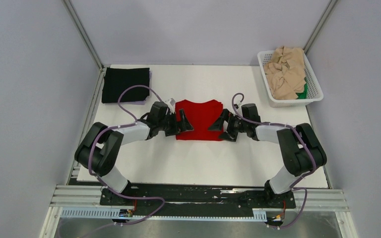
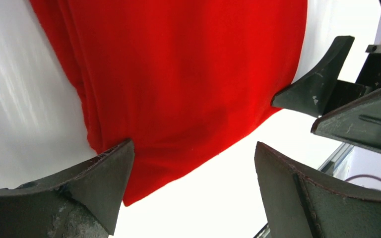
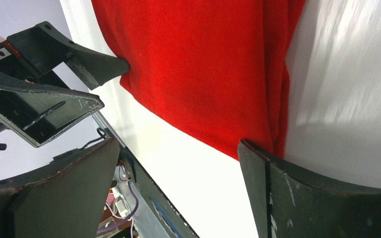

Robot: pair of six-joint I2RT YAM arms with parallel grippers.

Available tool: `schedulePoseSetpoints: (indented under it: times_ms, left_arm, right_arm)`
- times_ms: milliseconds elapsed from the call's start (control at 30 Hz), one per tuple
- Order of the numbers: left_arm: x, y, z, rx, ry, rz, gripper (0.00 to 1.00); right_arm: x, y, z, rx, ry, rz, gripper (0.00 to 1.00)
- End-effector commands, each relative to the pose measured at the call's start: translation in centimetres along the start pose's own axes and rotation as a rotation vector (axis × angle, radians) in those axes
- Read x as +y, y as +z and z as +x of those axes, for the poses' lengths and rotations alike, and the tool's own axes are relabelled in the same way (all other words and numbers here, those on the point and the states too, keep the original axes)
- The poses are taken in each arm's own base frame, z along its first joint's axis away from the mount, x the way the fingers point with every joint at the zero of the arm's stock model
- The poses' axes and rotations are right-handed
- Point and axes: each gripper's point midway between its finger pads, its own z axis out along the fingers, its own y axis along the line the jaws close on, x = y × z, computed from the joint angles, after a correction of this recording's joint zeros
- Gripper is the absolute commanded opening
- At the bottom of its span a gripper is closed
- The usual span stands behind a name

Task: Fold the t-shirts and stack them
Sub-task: Smooth out wrinkles on the folded tshirt, then put the neatly folded tshirt into the corner of the board with the left arm

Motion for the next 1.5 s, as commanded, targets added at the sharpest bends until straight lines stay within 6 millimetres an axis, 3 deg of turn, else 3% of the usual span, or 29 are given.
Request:
schedulePoseSetpoints:
  times_ms: [0,67,233,333,433,467,567,600,767,900,1067,1267,1333,1367,1400,1433,1467]
  left_arm:
    - [2.8,-3.3,3.8,0.068,0.001,-0.139,1.0]
    - [1.7,-4.9,3.6,0.034,0.032,-0.124,1.0]
    - [-0.1,-8.8,1.0,-0.093,0.093,-0.138,1.0]
    - [0.8,-9.6,-1.3,-0.191,0.081,-0.235,1.0]
    - [1.6,-8.4,-2.6,-0.189,0.079,-0.301,1.0]
    - [0.9,-8.2,-3.7,-0.2,0.085,-0.301,1.0]
    - [1.8,-5.3,-4.1,-0.123,0.087,-0.353,1.0]
    - [1.0,-4.8,-4.9,-0.124,0.092,-0.339,1.0]
    - [1.6,-0.9,-4.6,-0.03,0.085,-0.334,1.0]
    - [2.6,0.6,-4.4,-0.002,0.072,-0.376,1.0]
    - [2.7,2.8,-2.5,0.075,0.075,-0.376,0.97]
    - [2.7,4.9,-1.0,0.137,0.115,-0.434,0.79]
    - [3.1,5.4,-1.2,0.142,0.145,-0.483,0.65]
    - [3.0,5.3,-2.0,0.124,0.161,-0.517,0.5]
    - [3.5,5.5,-2.2,0.116,0.192,-0.563,0.41]
    - [3.3,5.2,-3.0,0.105,0.209,-0.596,0.22]
    - [4.1,5.1,-3.5,0.082,0.242,-0.662,0.14]
  right_arm:
    - [-2.5,-1.4,4.0,0.05,0.031,0.145,1.0]
    - [-0.6,-2.4,4.0,0.023,-0.019,0.134,1.0]
    - [2.5,-7.1,0.1,-0.267,-0.063,0.17,1.0]
    - [1.8,-9.7,-1.8,-0.438,-0.049,0.248,1.0]
    - [0.7,-11.5,-2.6,-0.545,-0.038,0.303,1.0]
    - [0.2,-12.1,-3.0,-0.581,-0.04,0.328,1.0]
    - [-0.2,-12.8,-2.9,-0.6,-0.063,0.351,1.0]
    - [-0.5,-12.9,-2.8,-0.597,-0.076,0.361,1.0]
    - [-2.4,-13.3,-2.5,-0.587,-0.079,0.453,1.0]
    - [-3.3,-13.2,-2.3,-0.571,-0.083,0.49,1.0]
    - [-4.6,-14.0,-3.0,-0.615,-0.084,0.557,1.0]
    - [-5.7,-14.6,-3.1,-0.625,-0.069,0.591,1.0]
    - [-6.0,-14.7,-3.1,-0.626,-0.068,0.6,1.0]
    - [-6.0,-14.8,-3.1,-0.628,-0.066,0.603,1.0]
    - [-6.2,-14.8,-3.1,-0.627,-0.065,0.607,1.0]
    - [-6.2,-14.9,-3.1,-0.627,-0.065,0.609,1.0]
    - [-6.4,-15.0,-3.1,-0.628,-0.062,0.612,1.0]
